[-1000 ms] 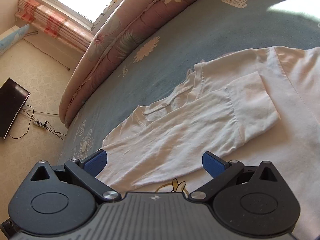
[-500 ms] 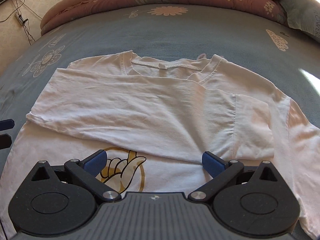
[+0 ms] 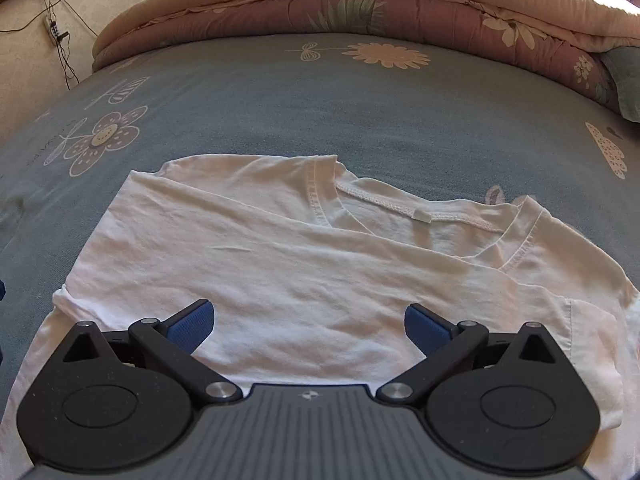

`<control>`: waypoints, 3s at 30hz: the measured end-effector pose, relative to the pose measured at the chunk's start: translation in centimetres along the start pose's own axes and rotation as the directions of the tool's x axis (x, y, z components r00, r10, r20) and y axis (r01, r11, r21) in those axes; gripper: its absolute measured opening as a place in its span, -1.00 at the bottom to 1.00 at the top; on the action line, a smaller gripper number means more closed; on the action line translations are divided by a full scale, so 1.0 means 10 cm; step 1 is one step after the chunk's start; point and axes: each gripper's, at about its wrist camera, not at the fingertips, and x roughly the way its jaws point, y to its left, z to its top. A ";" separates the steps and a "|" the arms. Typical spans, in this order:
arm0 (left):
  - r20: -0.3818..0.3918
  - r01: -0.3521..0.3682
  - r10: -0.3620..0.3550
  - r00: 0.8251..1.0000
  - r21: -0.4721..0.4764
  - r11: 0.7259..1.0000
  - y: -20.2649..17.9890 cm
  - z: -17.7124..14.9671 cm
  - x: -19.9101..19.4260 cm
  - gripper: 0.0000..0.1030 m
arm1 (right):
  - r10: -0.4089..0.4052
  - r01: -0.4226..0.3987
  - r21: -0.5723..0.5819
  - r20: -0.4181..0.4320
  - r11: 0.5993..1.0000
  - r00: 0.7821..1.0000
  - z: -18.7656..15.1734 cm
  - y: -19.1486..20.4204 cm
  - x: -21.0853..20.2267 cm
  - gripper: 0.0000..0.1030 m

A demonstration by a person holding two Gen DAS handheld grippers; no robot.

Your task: Fold clothes

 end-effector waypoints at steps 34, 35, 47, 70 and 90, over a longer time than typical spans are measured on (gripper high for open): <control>-0.026 0.169 -0.170 0.985 -0.013 0.985 0.17 0.06 -0.24 0.97 | 0.114 -0.107 -0.240 0.015 0.965 0.993 0.27 0.57 0.08 1.00; -0.036 0.172 -0.172 0.985 -0.001 0.985 0.11 0.05 -0.22 0.97 | 0.101 -0.092 -0.220 0.026 0.971 0.995 0.21 0.40 -0.07 1.00; -0.160 0.235 -0.210 0.965 0.155 0.960 -0.66 -0.11 0.05 0.97 | 0.033 -0.040 0.306 0.027 0.951 0.999 -0.52 -1.39 -0.54 1.00; -0.182 0.319 -0.270 0.945 0.350 0.881 -1.54 -0.25 -0.27 0.98 | -0.128 0.136 0.131 -0.069 0.982 0.989 -1.80 -0.50 -1.49 1.00; -0.235 0.327 -0.255 0.938 0.355 0.876 -1.91 -0.37 -0.09 0.98 | -0.214 0.177 0.324 0.084 0.929 0.973 -2.24 -0.84 -2.06 1.00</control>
